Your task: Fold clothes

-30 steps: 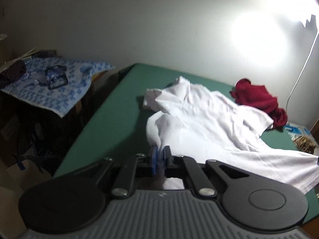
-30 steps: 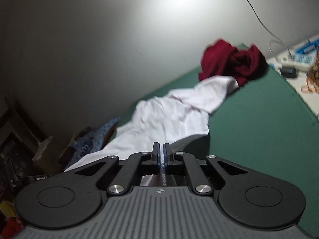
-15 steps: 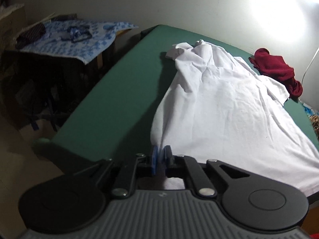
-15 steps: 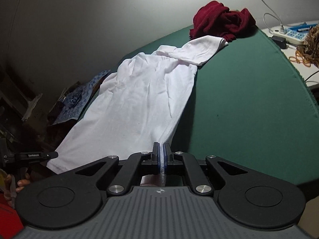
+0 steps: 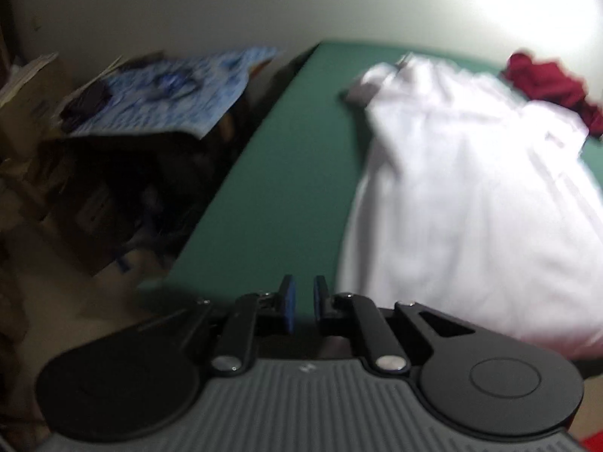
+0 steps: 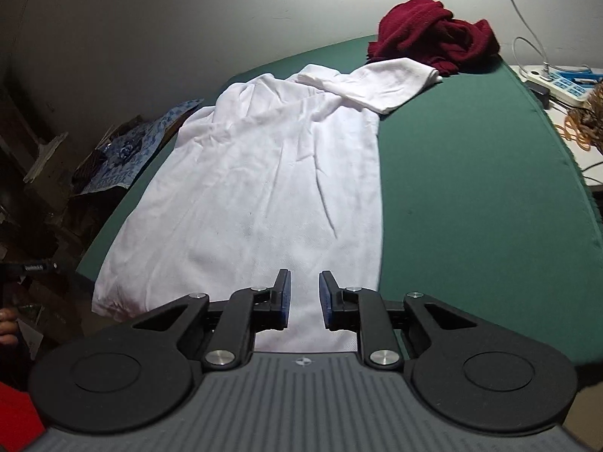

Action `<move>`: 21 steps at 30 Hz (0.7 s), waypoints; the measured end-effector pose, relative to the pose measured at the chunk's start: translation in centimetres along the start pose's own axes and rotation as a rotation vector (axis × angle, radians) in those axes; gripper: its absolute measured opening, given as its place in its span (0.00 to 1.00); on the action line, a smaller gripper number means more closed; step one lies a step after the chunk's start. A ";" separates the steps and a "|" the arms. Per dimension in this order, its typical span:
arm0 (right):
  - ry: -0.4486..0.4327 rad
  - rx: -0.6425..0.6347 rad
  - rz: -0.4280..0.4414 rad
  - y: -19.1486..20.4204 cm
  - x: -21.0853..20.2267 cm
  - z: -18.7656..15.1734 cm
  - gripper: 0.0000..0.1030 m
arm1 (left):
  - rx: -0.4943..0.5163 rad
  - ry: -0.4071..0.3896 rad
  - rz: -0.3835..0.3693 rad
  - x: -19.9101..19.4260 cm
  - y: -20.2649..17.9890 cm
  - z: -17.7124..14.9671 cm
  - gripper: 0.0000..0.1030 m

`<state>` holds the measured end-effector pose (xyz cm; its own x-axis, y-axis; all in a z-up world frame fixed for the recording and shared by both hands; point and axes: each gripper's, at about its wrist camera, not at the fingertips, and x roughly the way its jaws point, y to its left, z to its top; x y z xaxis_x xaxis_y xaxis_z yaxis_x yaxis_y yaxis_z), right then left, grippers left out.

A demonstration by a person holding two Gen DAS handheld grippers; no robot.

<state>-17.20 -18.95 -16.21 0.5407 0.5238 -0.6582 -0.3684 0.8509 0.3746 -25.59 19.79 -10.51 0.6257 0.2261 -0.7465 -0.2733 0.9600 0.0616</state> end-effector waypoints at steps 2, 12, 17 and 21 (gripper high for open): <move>0.005 -0.002 0.001 0.6 2.2 0.9 0.18 | 0.043 -0.021 -0.053 1.3 -2.5 1.3 0.07; 0.083 0.185 -0.189 -2.9 6.1 4.6 0.12 | 0.193 0.081 -0.103 7.7 -3.3 3.9 0.13; -0.080 0.144 -0.338 -3.2 4.4 11.1 0.21 | 0.209 -0.076 -0.113 7.5 -0.5 11.9 0.18; -0.125 -0.029 -0.318 -1.3 6.5 15.7 0.44 | 0.284 -0.229 -0.200 9.0 -2.7 18.5 0.61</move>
<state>-1.30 -16.03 -10.77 0.7195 0.2348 -0.6536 -0.1871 0.9718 0.1433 -5.66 22.26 -5.17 0.8013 0.0308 -0.5975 0.0625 0.9889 0.1349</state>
